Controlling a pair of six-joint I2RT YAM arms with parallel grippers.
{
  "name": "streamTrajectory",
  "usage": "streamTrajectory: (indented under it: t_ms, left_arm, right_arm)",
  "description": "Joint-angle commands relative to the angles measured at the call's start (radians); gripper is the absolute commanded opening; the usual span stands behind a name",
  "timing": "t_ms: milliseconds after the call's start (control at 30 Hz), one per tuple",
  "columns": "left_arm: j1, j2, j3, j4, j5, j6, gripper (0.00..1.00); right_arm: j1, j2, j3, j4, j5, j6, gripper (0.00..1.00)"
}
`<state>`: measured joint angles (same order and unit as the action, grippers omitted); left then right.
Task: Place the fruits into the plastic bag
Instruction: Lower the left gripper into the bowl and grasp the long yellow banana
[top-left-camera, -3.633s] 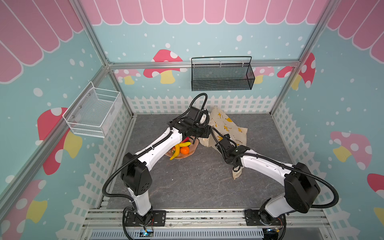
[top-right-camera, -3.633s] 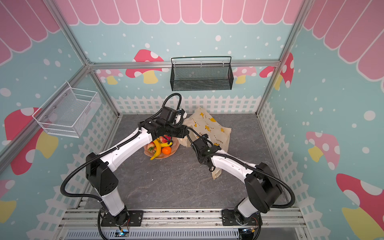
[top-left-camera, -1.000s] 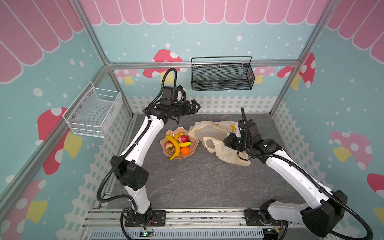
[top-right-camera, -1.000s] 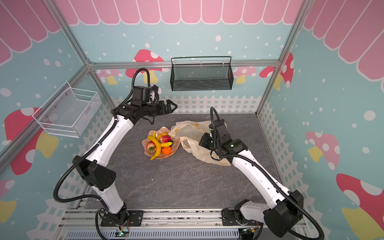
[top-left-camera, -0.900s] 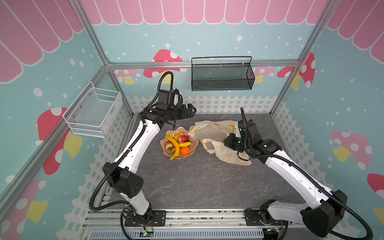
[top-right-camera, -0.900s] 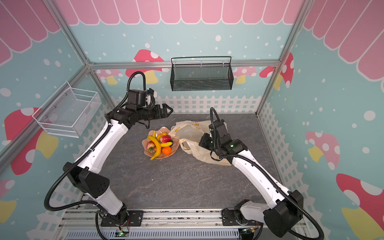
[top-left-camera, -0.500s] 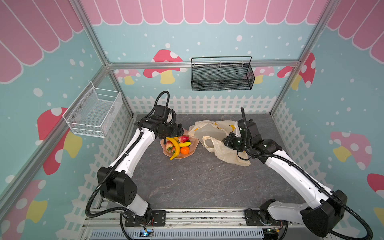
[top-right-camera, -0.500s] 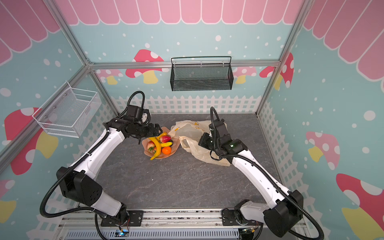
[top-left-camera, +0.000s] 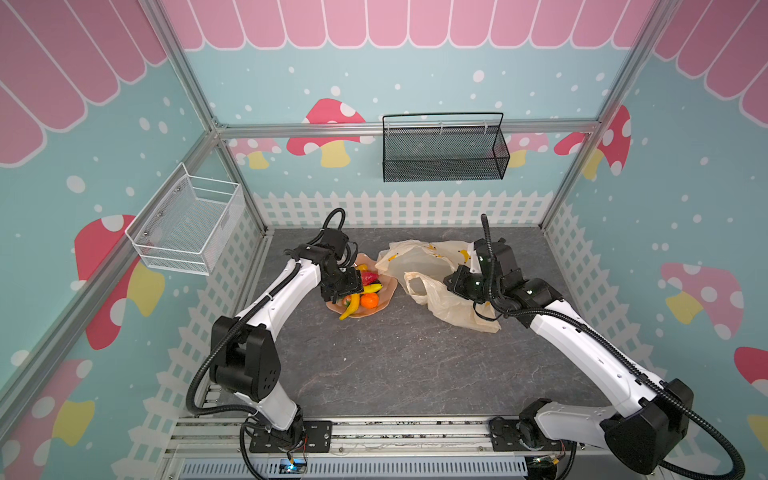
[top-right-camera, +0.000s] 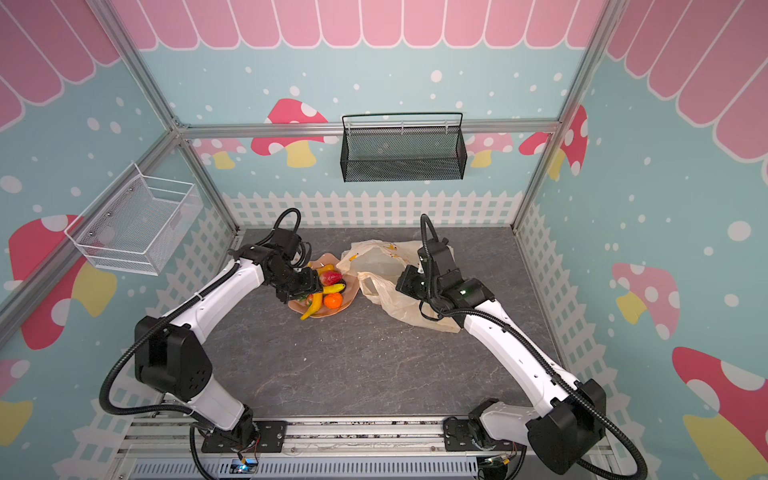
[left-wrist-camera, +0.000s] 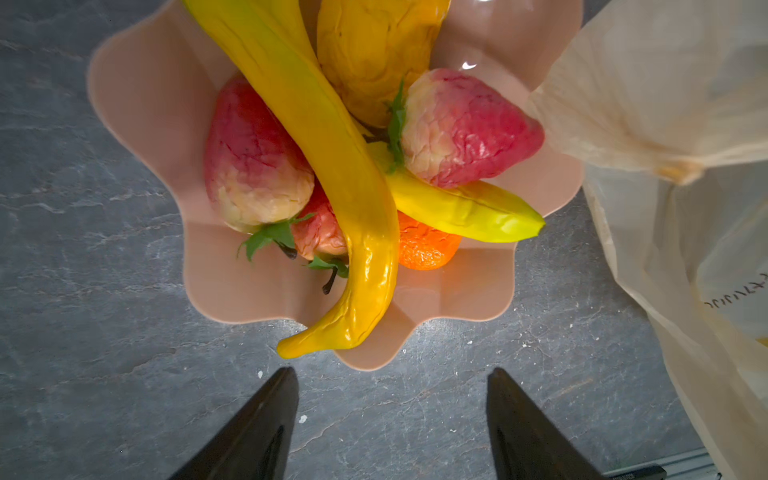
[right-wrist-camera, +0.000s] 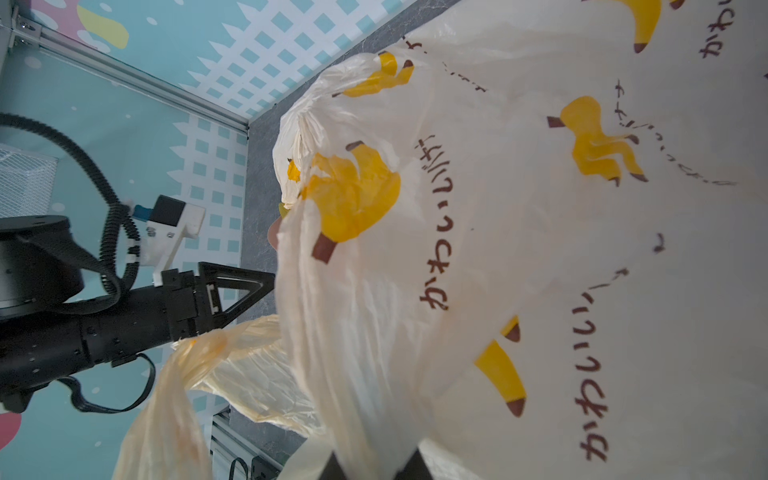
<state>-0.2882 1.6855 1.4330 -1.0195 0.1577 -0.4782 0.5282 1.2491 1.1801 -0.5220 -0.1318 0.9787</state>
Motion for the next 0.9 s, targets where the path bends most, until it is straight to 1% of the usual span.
streamTrajectory:
  t_ms: [0, 200, 600, 667, 867]
  left_arm:
    - [-0.012, 0.046, 0.022, 0.009, -0.074, -0.038, 0.69]
    - [-0.029, 0.099, 0.039, 0.043, -0.132, -0.04, 0.65]
    - [-0.037, 0.155, 0.023, 0.101, -0.147, -0.051, 0.55]
    - [-0.038, 0.155, 0.018, 0.126, -0.125, -0.043, 0.53]
    - [-0.049, 0.169, 0.019, 0.134, -0.113, -0.04, 0.48]
  right_arm:
    - [-0.002, -0.01, -0.013, 0.019, -0.009, 0.015, 0.0]
    - [-0.001, -0.015, -0.017, 0.025, -0.012, 0.016, 0.0]
    - [-0.001, -0.016, -0.017, 0.024, -0.016, 0.008, 0.0]
    - [-0.002, -0.019, -0.017, 0.024, -0.02, 0.008, 0.0]
    - [-0.001, -0.017, -0.016, 0.026, -0.028, 0.0, 0.0]
